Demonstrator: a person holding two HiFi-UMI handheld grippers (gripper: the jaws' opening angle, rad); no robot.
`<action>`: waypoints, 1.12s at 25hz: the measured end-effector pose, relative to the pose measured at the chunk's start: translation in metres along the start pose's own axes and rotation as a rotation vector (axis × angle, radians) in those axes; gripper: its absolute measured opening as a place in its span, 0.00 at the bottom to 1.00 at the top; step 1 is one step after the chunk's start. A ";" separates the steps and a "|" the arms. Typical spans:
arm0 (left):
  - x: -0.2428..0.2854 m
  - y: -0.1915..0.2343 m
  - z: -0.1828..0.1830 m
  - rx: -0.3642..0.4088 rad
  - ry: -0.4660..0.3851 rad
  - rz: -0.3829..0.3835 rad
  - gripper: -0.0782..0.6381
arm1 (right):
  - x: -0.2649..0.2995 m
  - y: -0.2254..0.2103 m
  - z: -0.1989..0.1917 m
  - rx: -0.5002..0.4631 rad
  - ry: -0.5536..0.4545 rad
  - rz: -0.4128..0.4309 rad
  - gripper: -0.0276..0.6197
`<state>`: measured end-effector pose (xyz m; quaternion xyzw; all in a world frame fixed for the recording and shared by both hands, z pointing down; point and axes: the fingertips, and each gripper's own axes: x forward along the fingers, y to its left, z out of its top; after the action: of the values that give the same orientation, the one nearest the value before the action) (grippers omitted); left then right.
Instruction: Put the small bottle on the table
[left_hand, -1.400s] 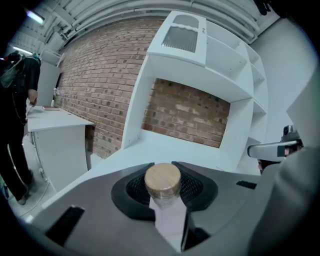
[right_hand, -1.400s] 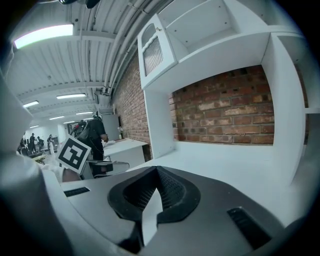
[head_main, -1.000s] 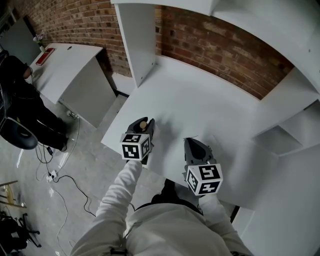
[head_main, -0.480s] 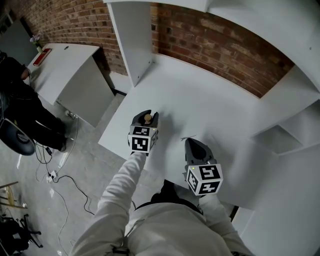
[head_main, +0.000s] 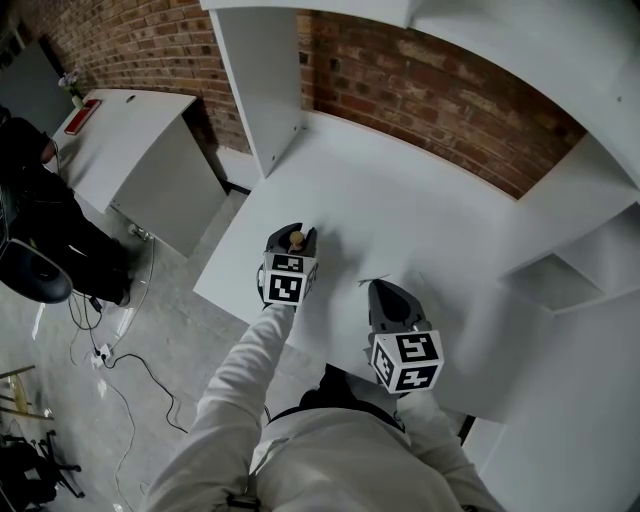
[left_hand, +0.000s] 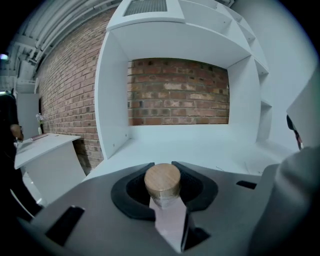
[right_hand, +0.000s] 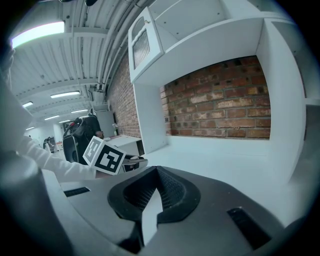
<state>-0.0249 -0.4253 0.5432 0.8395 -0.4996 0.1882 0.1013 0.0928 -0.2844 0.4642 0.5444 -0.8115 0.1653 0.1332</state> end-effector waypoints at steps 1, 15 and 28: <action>0.001 -0.001 -0.001 0.001 0.004 -0.002 0.27 | 0.000 0.000 0.000 0.000 0.000 -0.001 0.09; 0.023 -0.008 -0.010 0.077 0.015 -0.006 0.28 | 0.005 -0.002 -0.004 0.015 0.014 0.000 0.09; 0.024 -0.003 -0.007 0.049 -0.025 -0.015 0.35 | 0.007 -0.002 -0.012 0.024 0.032 -0.002 0.09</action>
<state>-0.0132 -0.4408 0.5594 0.8476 -0.4898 0.1892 0.0761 0.0925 -0.2859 0.4781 0.5441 -0.8067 0.1835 0.1399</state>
